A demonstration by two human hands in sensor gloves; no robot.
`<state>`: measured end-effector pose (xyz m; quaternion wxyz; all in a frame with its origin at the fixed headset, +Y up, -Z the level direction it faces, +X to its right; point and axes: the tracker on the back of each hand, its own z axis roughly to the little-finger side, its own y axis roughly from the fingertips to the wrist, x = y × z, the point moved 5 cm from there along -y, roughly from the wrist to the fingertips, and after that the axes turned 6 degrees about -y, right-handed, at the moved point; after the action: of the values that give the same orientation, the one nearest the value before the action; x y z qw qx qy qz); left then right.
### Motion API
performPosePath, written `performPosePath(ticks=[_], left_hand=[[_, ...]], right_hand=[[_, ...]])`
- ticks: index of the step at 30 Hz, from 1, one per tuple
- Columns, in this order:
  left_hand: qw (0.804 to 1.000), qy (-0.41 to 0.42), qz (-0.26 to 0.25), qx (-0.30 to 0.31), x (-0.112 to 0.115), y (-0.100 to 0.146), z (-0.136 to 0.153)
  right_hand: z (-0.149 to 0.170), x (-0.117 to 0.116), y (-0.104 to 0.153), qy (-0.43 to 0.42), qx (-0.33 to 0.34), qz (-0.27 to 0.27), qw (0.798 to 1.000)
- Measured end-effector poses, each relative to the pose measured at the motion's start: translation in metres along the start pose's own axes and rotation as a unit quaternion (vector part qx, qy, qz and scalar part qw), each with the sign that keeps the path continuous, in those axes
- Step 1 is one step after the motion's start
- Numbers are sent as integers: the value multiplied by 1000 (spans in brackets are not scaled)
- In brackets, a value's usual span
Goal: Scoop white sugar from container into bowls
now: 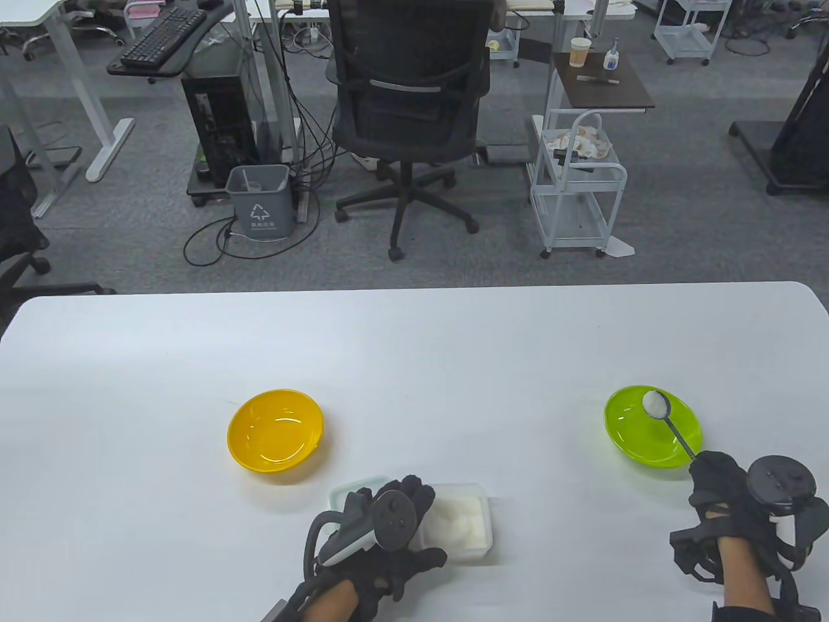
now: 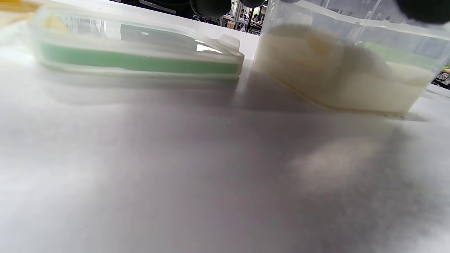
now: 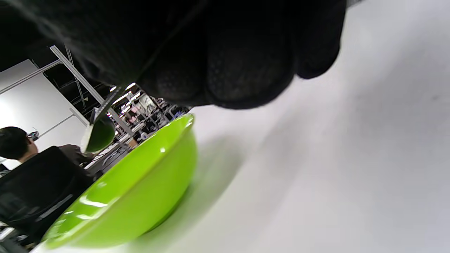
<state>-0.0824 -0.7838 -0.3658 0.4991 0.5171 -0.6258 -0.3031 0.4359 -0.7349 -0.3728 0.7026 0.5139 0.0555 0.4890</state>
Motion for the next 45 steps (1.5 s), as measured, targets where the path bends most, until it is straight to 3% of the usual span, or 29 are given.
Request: performPosePath(ticks=[4,11,14,20,25,32,40,45], left_hand=[[1000,3,1,1,0,0,0],[1000,2,1,0,1,0,1],[1000,3,1,0,1,0,1],[1000,4,1,0,1,0,1],[1000,4,2,0,1,0,1],[1000,3,2,-1,1,0,1],[1000,3,2,-2,1,-1,1],[1000,3,2,-1,1,-1,1]], right_hand=[[-11,1,4,112,42,43,992],[-47,-2,25,312,161,128,928],[-51,-3,29,326,171,143,919],[-52,-5,31,325,172,136,920],[-58,-7,35,285,178,122,934],[-92,-23,64,231,254,90,935],[-136,-49,119,177,378,26,909],[-156,-65,160,142,469,-28,872]])
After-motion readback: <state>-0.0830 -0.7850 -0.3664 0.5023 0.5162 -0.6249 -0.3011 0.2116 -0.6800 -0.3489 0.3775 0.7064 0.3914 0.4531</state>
